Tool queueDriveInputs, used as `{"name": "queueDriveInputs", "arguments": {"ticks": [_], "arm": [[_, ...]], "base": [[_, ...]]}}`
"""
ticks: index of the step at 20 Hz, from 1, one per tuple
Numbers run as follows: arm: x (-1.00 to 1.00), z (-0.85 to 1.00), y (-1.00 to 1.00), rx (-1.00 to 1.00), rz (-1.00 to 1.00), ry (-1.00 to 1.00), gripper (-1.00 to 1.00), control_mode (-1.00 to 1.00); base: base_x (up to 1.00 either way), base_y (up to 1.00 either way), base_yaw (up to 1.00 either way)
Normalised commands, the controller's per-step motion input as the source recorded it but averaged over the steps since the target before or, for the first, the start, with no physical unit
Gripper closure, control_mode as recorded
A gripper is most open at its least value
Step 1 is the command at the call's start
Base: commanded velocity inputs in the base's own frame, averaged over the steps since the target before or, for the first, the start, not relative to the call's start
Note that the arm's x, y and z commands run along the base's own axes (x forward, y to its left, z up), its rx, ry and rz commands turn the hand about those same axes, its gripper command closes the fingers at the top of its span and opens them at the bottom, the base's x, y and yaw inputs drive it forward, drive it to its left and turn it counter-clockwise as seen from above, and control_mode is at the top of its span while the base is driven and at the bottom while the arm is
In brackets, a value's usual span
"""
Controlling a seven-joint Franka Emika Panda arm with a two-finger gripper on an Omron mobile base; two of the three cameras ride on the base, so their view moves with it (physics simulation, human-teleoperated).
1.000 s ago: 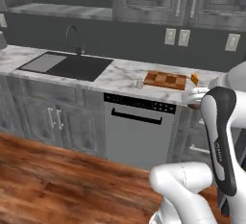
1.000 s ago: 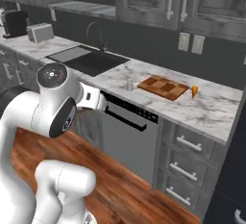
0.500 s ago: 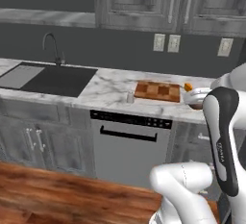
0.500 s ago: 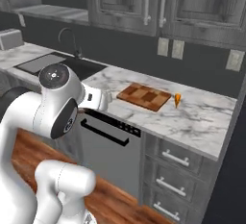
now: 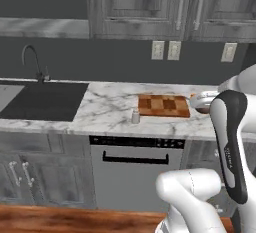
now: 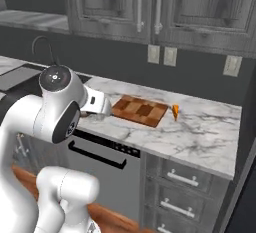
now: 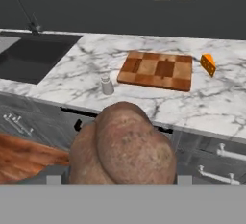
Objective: Retrieve the reheated potato from the microwave, then place the potato, cheese, and condiment on the cutting board.
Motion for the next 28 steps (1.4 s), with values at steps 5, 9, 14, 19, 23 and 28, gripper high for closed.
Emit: {"name": "queueDriveInputs", "arguments": {"ticks": [5,9,14,19,23,28], "arm": [[0.00,0.00,0.00,0.00,0.00,0.00,1.00,1.00],[0.00,0.00,0.00,0.00,0.00,0.00,1.00,1.00],[0.00,0.00,0.00,0.00,0.00,0.00,1.00,1.00],[0.00,0.00,0.00,0.00,0.00,0.00,1.00,1.00],[0.00,0.00,0.00,0.00,0.00,0.00,1.00,1.00],[0.00,0.00,0.00,0.00,0.00,0.00,1.00,1.00]], "base": [[0.53,0.35,-0.40],[0.55,0.42,-0.38],[0.51,0.44,-0.33],[0.52,0.05,-0.07],[0.43,-0.22,0.00],[0.46,-0.32,0.00]]}}
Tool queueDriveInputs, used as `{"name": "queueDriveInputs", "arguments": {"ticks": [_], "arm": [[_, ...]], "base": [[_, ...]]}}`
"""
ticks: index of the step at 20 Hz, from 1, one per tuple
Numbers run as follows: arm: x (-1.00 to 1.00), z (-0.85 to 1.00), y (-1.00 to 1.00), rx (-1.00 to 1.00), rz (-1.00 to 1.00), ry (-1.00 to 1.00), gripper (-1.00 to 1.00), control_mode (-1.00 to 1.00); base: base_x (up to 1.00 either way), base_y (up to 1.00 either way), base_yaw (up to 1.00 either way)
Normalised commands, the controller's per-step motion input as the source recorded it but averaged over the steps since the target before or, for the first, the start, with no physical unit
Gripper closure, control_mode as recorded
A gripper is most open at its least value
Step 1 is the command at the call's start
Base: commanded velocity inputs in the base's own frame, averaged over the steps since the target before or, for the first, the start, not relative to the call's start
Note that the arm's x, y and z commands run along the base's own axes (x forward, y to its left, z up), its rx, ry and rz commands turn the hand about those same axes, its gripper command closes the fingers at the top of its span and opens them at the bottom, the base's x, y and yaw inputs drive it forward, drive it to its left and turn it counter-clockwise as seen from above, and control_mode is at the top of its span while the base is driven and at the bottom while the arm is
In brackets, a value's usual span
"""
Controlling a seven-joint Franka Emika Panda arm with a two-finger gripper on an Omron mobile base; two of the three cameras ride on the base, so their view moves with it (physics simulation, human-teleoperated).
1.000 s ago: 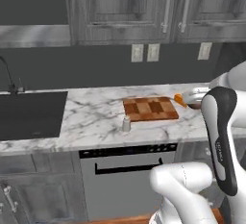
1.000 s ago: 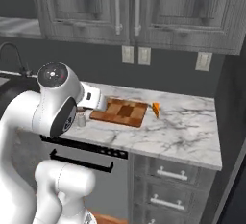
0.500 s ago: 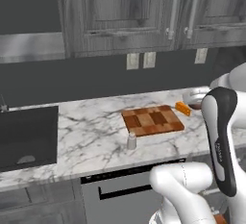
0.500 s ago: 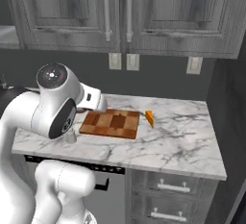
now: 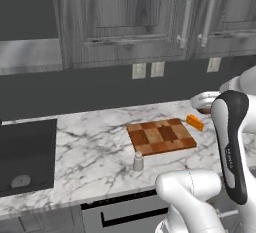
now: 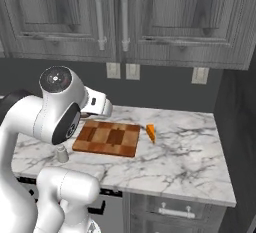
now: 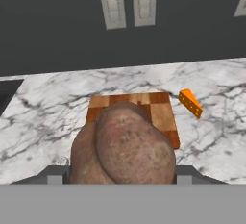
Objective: Retrieve the reheated potato from the microwave, then place the potato, cheese, and condiment on the cutting board.
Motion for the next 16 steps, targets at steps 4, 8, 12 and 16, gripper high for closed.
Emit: {"name": "queueDriveInputs", "arguments": {"ticks": [4,8,12,16], "arm": [[0.00,0.00,0.00,0.00,0.00,0.00,1.00,1.00],[0.00,0.00,0.00,0.00,0.00,0.00,1.00,1.00],[0.00,0.00,0.00,0.00,0.00,0.00,1.00,1.00],[0.00,0.00,0.00,0.00,0.00,0.00,1.00,1.00]], "base": [[0.50,-0.36,0.03],[0.51,-0.31,0.11],[0.38,-0.17,0.12],[0.01,0.00,0.00]]}}
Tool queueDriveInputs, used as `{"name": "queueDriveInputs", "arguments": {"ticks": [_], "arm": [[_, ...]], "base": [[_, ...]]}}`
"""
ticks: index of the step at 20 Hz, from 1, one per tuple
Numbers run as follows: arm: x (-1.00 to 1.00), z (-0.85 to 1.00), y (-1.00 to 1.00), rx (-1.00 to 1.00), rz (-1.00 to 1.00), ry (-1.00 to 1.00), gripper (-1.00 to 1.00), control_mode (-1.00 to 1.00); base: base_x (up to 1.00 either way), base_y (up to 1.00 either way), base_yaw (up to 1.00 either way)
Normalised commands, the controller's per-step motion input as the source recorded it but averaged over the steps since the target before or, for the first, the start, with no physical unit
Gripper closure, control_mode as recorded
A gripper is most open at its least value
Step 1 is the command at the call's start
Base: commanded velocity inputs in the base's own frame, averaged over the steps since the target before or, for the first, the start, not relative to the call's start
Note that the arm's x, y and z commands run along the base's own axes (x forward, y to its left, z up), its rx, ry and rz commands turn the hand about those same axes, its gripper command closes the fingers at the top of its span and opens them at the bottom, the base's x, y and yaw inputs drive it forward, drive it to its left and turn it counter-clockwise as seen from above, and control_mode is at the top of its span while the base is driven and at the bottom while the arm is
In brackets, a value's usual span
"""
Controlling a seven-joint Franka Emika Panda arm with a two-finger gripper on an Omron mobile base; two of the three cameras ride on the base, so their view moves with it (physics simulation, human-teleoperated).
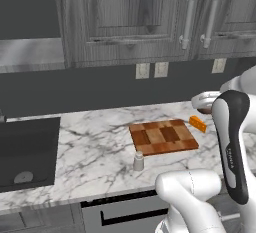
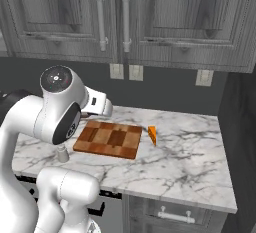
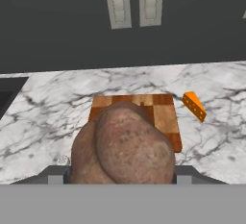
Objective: Retrieve the reheated potato from the microwave, then place the potato, cheese, and condiment on the cutting board.
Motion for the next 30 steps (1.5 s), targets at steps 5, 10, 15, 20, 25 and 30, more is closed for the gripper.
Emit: {"name": "queueDriveInputs", "arguments": {"ticks": [5,10,15,20,25,30], "arm": [[0.00,0.00,0.00,0.00,0.00,0.00,1.00,1.00],[0.00,0.00,0.00,0.00,0.00,0.00,1.00,1.00],[0.00,0.00,0.00,0.00,0.00,0.00,1.00,-1.00],[0.00,0.00,0.00,0.00,0.00,0.00,1.00,-1.00],[0.00,0.00,0.00,0.00,0.00,0.00,1.00,-1.00],[0.13,-0.13,-0.11,-0.01,0.00,0.06,1.00,-1.00]], "base": [[0.00,0.00,0.00],[0.00,0.00,0.00],[0.00,0.00,0.00],[0.00,0.00,0.00],[0.00,0.00,0.00],[0.00,0.00,0.00]]}}
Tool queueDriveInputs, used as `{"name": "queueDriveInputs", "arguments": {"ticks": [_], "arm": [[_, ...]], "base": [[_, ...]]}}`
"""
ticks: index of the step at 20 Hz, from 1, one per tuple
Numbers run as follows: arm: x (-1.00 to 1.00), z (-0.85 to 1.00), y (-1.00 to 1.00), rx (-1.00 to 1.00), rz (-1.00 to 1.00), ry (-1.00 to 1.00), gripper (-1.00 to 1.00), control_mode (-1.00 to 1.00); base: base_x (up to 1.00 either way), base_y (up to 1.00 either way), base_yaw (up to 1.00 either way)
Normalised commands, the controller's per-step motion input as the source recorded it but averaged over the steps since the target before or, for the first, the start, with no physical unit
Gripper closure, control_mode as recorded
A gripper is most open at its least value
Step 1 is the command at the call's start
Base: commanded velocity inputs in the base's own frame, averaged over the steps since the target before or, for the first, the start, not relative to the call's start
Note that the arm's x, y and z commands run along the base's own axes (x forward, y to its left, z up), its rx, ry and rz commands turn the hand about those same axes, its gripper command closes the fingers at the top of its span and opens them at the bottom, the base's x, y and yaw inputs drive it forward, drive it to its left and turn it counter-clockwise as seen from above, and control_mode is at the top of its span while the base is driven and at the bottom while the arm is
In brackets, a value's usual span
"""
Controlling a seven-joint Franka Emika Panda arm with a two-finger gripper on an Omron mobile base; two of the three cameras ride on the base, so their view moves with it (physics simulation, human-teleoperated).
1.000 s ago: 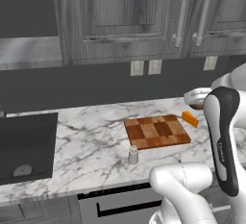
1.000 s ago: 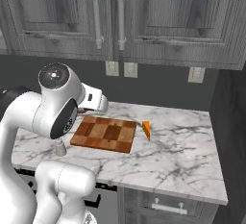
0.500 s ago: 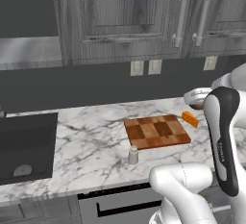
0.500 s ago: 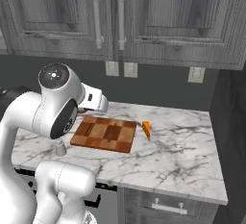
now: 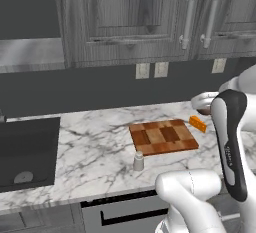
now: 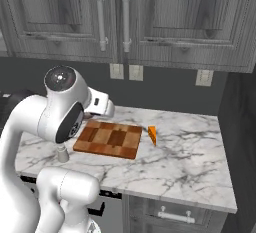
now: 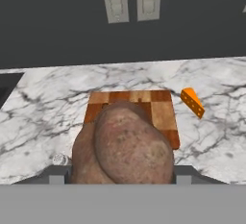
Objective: Retrieve the reheated potato from the microwave, then place the potato, cheese, and condiment on the cutting board.
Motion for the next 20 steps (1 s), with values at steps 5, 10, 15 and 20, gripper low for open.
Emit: {"name": "queueDriveInputs", "arguments": {"ticks": [5,10,15,20], "arm": [[0.42,-0.34,-0.26,-0.07,0.00,0.23,1.00,-1.00],[0.36,-0.34,-0.16,-0.09,0.00,0.25,1.00,-1.00],[0.05,-0.27,-0.01,-0.03,-0.03,0.15,1.00,-1.00],[0.44,-0.45,0.00,-0.04,-0.05,0.01,1.00,-1.00]], "base": [[0.00,0.00,0.00],[0.00,0.00,0.00],[0.00,0.00,0.00],[0.00,0.00,0.00]]}}
